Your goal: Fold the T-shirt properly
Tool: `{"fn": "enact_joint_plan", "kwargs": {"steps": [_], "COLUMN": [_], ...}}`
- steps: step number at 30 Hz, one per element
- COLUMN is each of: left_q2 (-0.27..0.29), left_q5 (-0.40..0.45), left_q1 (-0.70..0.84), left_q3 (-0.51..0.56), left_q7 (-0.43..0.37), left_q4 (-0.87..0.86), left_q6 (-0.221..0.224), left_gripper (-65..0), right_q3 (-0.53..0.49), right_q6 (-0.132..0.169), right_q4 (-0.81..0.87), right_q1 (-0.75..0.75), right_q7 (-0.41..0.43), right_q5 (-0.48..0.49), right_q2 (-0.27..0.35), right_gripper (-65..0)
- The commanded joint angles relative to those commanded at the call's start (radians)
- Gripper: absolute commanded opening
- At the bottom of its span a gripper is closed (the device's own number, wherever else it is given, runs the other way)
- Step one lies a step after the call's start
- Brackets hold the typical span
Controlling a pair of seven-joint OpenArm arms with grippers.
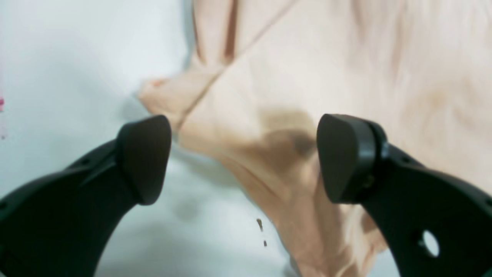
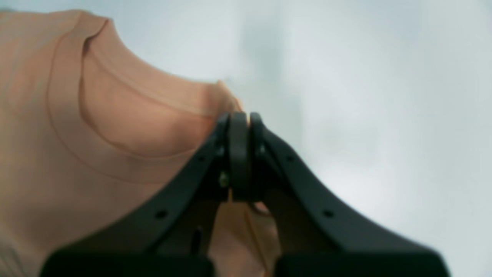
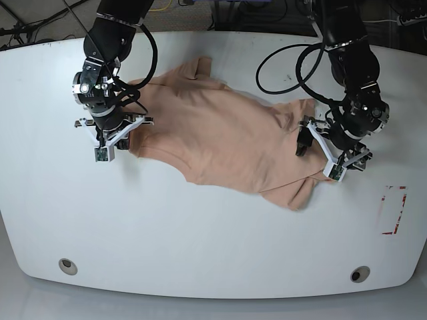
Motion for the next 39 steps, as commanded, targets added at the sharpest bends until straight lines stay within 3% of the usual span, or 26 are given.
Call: {"fn": "enact_joint_plan", "kwargs": {"steps": [17, 33, 35, 39], "left_q2": [-0.005, -0.035, -0.034, -0.032], "left_q5": [0.041, 0.003, 0.007, 0.015], "left_q1": [-0.077, -0.071, -0.069, -0.066], "left_q3": [-0.045, -0.036, -0.029, -0.017], "left_q7": [0.06, 0.034, 0.028, 0.017], "left_q4": [0.016, -0.104, -0.12, -0.149], "left_q6": [0.0, 0.0, 0.0, 0.0], "left_gripper": [-9.7, -9.1, -10.5, -19.4], "right_q3": [-0.014, -0.012, -0.01, -0.004], "right_q6": [-0.003, -0.003, -0.004, -0.004], "right_q4": [0.016, 0.016, 0.015, 0.017], "right_q1": [0.009, 0.007, 0.005, 0.002], "right_q7": [-0.009, -0.018, -0.016, -0.016], "right_q5": [-0.015, -0.015, -0.014, -0.016], "right_q2": [0.032, 0.038, 0.035, 0.024], "right_gripper": [-64.2, -62.2, -62.5, -64.0]}}
